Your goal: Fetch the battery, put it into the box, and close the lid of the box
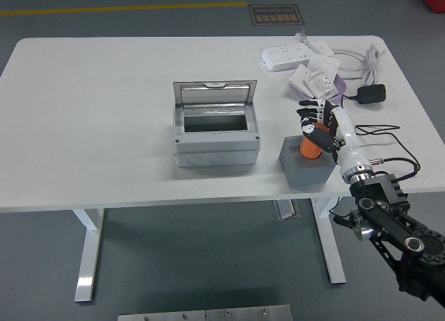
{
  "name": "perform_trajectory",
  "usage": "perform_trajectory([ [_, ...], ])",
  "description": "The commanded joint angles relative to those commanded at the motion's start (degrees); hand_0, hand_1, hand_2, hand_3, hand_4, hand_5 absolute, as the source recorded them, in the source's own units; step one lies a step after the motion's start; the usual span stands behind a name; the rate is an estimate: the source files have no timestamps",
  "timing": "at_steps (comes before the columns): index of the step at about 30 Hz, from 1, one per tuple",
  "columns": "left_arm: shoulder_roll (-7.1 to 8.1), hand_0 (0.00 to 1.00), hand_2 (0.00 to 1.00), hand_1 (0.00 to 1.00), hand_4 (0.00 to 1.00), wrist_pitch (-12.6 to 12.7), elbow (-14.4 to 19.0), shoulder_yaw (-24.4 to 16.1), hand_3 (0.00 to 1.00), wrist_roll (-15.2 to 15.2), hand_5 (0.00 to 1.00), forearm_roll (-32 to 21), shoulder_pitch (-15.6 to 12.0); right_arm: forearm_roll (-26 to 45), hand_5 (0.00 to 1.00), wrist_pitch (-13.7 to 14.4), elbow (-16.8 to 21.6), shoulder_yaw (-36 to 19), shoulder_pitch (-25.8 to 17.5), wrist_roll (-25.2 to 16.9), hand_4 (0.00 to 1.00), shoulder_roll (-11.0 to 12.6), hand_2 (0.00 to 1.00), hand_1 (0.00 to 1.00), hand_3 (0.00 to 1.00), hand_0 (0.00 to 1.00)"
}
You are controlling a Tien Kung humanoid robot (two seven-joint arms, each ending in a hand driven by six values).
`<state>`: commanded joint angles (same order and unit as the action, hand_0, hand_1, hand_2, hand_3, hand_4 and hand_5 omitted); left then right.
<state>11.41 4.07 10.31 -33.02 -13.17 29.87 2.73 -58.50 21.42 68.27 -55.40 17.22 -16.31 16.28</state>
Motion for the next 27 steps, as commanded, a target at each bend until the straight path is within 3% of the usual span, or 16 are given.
perform_trajectory([
  [15,-0.14,0.638,0.704,0.75,0.853,-0.1,0.0,-0.1,0.784,-0.1,0.349,0.5,0.1,-0.5,0.111,-0.8,-1.3,0.1,-0.2,0.5,0.508,-0.3,0.582,0.66,0.614,0.669],
  [16,-0.16,0.637,0.704,0.751,0.854,-0.2,0.0,0.0,0.782,-0.2,0.349,0.5,0.1,-0.6,0.205,-0.9,-1.4,0.2,-0.2,0.5,0.785,-0.3,0.605,0.667,0.637,0.677],
  [27,-0.3,0.631,0.704,0.751,0.855,-0.3,0.0,-0.4,0.782,-0.3,0.35,1.2,0.3,-0.9,0.187,-1.1,-1.9,0.3,0.0,0.9,0.843,-0.4,0.617,0.668,0.657,0.684],
])
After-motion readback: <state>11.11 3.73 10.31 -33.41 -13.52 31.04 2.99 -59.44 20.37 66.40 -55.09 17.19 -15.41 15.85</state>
